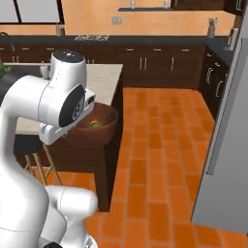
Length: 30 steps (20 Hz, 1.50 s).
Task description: Pick the chicken drumstick and lime from their plates and place them in the bowl. Then put the bowl in the fridge.
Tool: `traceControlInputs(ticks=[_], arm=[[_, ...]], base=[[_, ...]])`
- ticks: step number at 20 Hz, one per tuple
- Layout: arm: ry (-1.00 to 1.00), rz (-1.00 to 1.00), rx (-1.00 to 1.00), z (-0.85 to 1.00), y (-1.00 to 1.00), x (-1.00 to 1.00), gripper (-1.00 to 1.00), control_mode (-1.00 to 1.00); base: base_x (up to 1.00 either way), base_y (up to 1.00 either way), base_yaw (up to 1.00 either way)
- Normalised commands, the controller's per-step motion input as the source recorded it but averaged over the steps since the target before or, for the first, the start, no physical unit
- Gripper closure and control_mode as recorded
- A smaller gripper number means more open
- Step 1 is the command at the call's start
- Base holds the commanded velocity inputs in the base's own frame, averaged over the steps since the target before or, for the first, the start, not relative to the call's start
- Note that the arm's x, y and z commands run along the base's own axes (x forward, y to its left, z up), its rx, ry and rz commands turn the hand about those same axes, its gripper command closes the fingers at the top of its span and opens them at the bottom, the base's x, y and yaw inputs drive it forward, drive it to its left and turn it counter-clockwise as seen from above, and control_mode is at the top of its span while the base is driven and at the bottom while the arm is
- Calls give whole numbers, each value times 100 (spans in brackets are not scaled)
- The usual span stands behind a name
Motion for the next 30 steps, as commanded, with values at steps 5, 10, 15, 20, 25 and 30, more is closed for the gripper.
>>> traceControlInputs(ticks=[5, 10, 15, 20, 25, 30], arm=[[0, 0, 0, 0, 0, 0, 100, 100], [0, 0, 0, 0, 0, 0, 100, 100], [0, 0, 0, 0, 0, 0, 100, 100], [0, 0, 0, 0, 0, 0, 100, 100], [0, 0, 0, 0, 0, 0, 100, 100], [0, 0, 0, 0, 0, 0, 100, 100]], base=[[39, -77, 1], [64, -32, -12], [91, -19, -10], [80, -29, -9], [93, -1, -7], [100, -3, -8]])
